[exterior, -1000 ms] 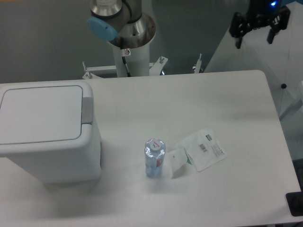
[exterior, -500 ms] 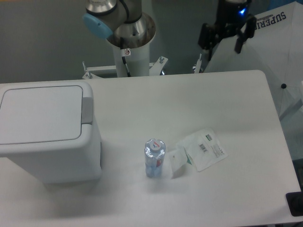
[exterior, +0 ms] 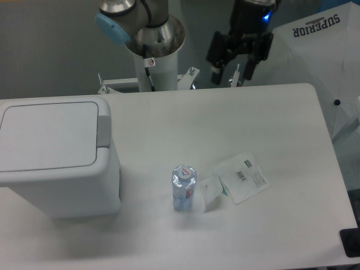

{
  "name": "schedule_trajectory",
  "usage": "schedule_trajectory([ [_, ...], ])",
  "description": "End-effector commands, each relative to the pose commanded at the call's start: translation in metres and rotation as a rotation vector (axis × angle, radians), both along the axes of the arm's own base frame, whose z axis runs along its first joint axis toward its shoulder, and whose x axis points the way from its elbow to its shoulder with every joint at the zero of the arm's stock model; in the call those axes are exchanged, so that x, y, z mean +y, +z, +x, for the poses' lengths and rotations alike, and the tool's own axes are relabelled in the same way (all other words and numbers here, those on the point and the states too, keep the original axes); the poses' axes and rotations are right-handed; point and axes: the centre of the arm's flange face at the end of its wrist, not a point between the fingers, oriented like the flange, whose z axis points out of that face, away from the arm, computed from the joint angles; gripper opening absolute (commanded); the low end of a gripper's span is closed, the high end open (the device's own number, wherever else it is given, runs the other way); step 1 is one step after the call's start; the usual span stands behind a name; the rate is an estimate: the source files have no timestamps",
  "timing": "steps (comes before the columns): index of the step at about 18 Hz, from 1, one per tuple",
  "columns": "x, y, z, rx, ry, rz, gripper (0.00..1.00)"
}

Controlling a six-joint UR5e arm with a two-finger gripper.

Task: Open the trash can
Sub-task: 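Move the open gripper across the table toward the trash can lid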

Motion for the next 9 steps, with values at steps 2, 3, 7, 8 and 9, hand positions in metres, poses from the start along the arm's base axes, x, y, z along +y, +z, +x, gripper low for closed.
schedule_trajectory([
  [2, 0.018, 0.002, 0.009, 0.009, -0.041, 0.048, 1.00],
  [3, 0.030, -0.001, 0.013, 0.020, -0.071, 0.065, 1.00],
  [7, 0.068, -0.024, 0.032, 0.011, -0.155, 0.061, 1.00],
  [8, 0.070, -0.027, 0.036, 0.004, -0.161, 0.059, 1.00],
  [9, 0.073, -0.031, 0.040, 0.000, -0.171, 0.056, 1.00],
])
